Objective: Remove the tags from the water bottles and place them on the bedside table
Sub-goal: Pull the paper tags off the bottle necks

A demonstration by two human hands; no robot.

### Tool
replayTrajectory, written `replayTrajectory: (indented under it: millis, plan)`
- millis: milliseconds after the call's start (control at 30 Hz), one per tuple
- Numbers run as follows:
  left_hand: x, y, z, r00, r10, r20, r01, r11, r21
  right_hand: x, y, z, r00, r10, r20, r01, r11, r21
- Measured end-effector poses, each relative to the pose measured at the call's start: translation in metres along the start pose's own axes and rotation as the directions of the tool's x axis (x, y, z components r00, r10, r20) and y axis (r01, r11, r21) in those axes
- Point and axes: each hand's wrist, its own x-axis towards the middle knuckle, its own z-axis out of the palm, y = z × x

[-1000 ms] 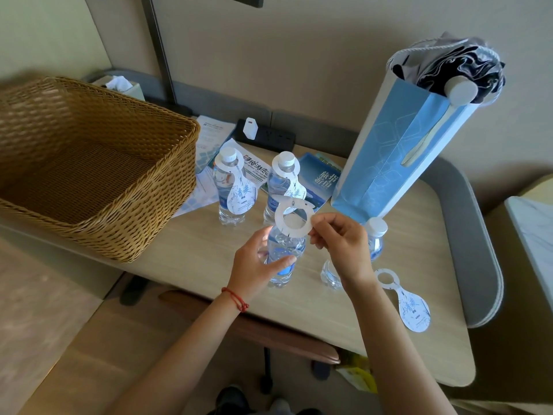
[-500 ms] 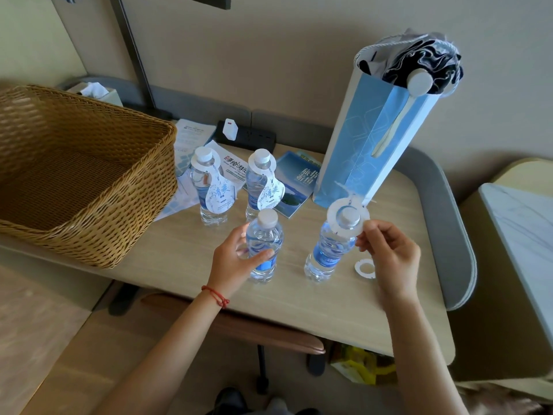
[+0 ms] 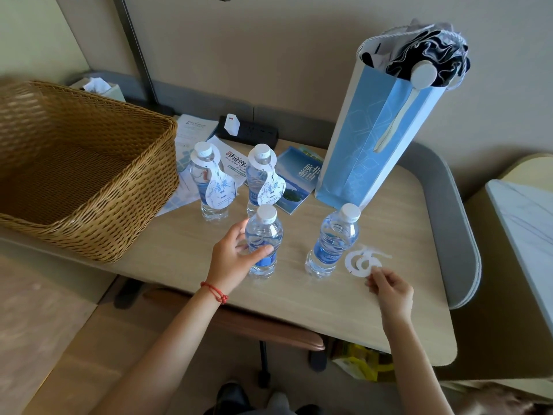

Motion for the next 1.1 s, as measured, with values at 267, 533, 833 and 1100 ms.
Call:
replayTrajectory:
  millis: [267, 533, 833, 1100]
  plan:
    - [-0.001, 0.003, 0.001, 1.0, -0.001, -0.008, 0.001, 1.0, -0.009, 0.004, 0.037, 0.006, 0.993, 0.118, 0.026, -0.101, 0.927, -0.362]
    - [-0.003, 0.003, 0.002, 1.0, 0.003, -0.014, -0.003, 1.0, -0.016, -0.005, 0.045, 0.01, 0.99, 0.137, -0.019, -0.131, 0.884, -0.45]
    - [-0.009, 0.003, 0.003, 0.997, 0.069, -0.034, -0.066, 0.994, 0.091, -0.046, -0.002, 0.025, 0.977, -0.076, 0.198, 0.142, 0.926, -0.348]
    - [-0.025, 0.006, -0.016, 0.955, 0.258, -0.145, -0.182, 0.899, 0.398, -0.078, -0.061, 0.063, 0.801, -0.413, 0.434, 0.561, 0.771, -0.301]
